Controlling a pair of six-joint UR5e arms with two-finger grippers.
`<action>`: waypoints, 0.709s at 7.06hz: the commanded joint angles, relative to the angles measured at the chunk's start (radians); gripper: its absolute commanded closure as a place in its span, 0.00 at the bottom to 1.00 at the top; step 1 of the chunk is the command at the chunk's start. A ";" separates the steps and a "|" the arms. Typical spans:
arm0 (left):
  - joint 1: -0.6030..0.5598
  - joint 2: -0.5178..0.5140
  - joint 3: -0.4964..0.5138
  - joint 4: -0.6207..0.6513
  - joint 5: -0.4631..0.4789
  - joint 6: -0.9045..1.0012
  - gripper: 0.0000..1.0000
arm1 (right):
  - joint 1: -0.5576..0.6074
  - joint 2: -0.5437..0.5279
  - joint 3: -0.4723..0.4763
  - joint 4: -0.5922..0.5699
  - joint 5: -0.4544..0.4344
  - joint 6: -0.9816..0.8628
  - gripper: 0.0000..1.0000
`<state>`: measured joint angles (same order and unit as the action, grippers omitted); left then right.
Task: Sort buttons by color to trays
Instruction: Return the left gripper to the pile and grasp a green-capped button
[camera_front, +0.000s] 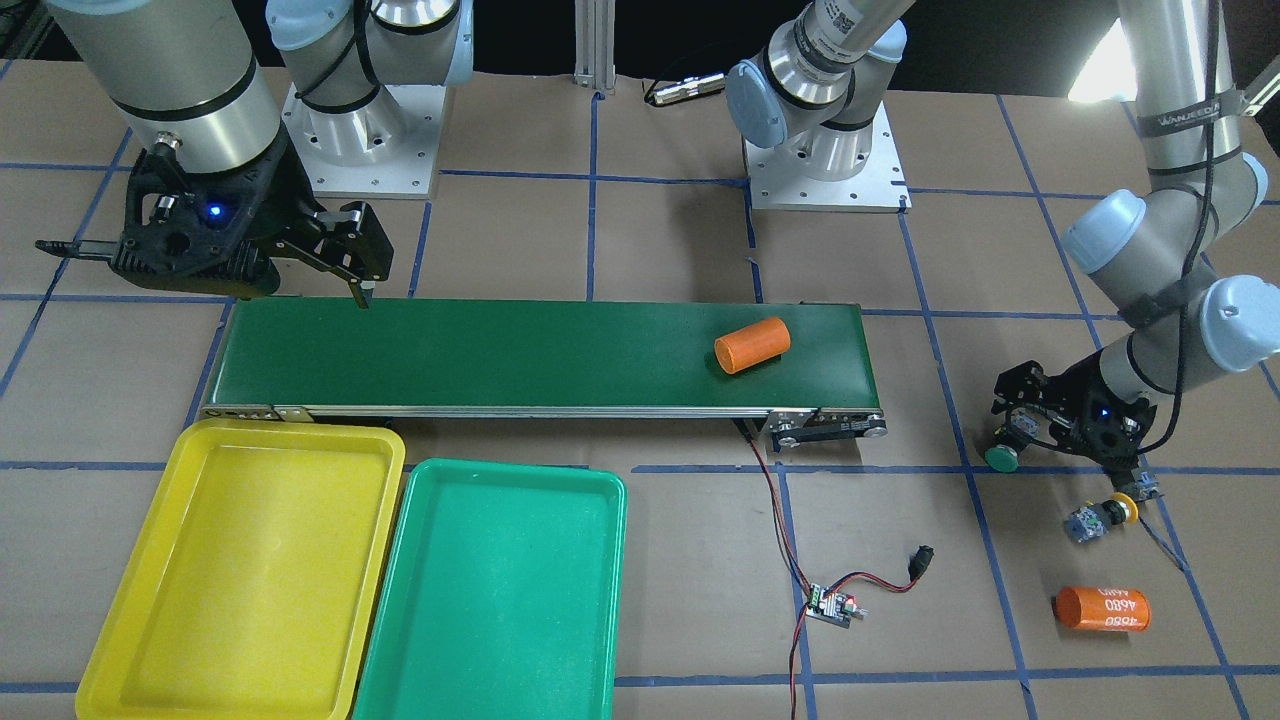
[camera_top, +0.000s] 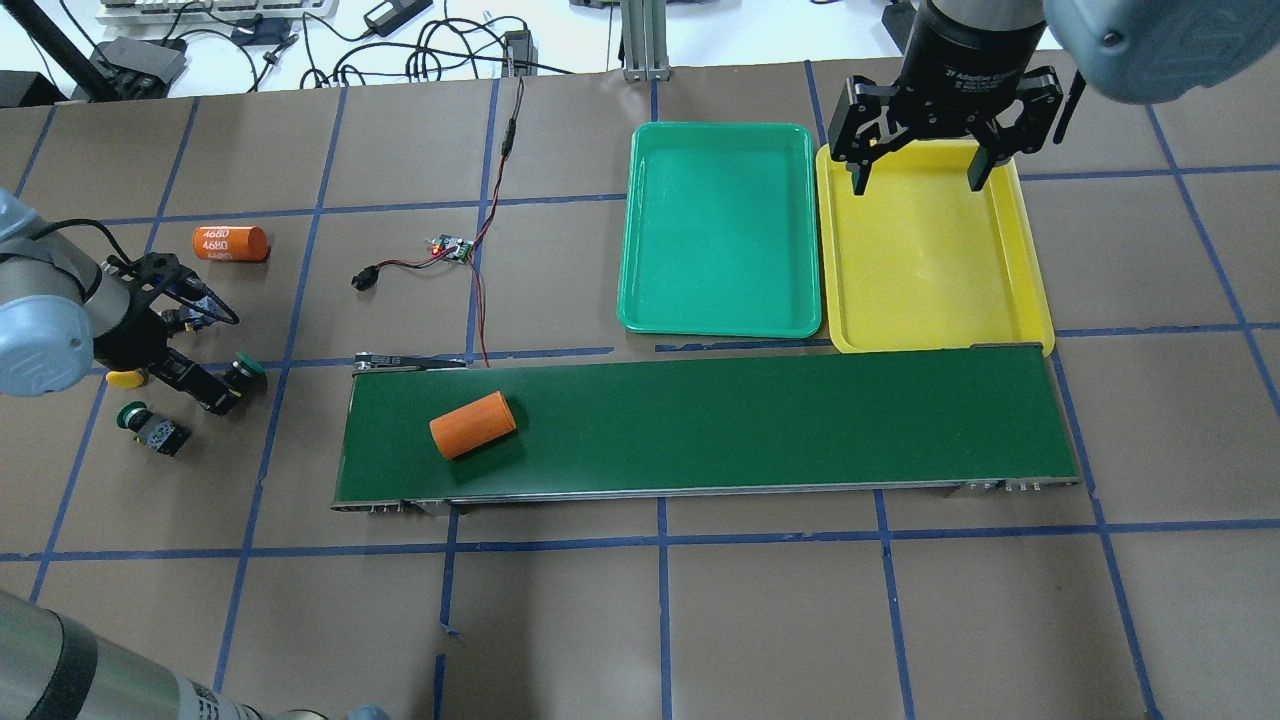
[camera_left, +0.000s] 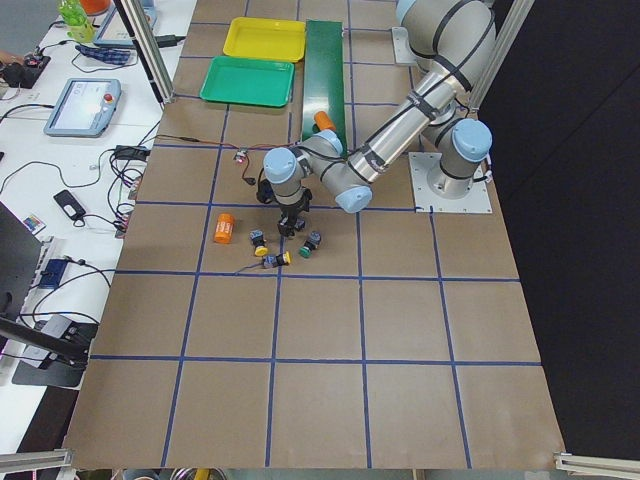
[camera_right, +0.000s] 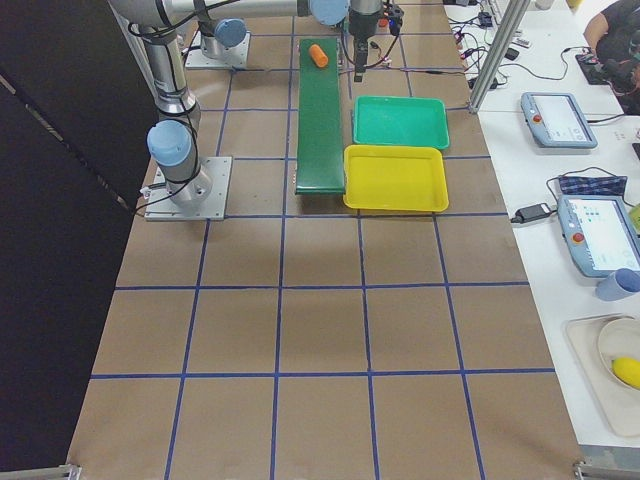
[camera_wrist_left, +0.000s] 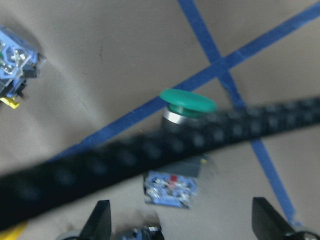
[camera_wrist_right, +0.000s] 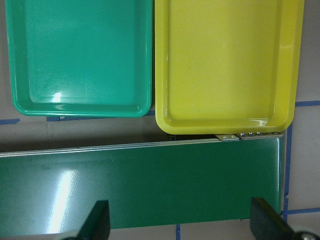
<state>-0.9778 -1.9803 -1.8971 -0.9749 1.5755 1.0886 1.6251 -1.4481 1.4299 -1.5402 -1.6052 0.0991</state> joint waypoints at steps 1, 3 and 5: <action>0.001 -0.023 0.000 0.022 -0.031 0.002 0.87 | -0.002 0.000 0.004 0.000 0.001 0.001 0.00; -0.008 0.015 0.003 0.019 -0.020 0.001 1.00 | -0.002 0.000 0.012 0.000 0.001 0.001 0.00; -0.030 0.134 -0.043 -0.020 -0.028 -0.007 1.00 | -0.002 -0.001 0.020 0.000 0.002 0.001 0.00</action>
<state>-0.9938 -1.9222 -1.9100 -0.9740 1.5502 1.0848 1.6230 -1.4490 1.4462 -1.5408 -1.6042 0.0997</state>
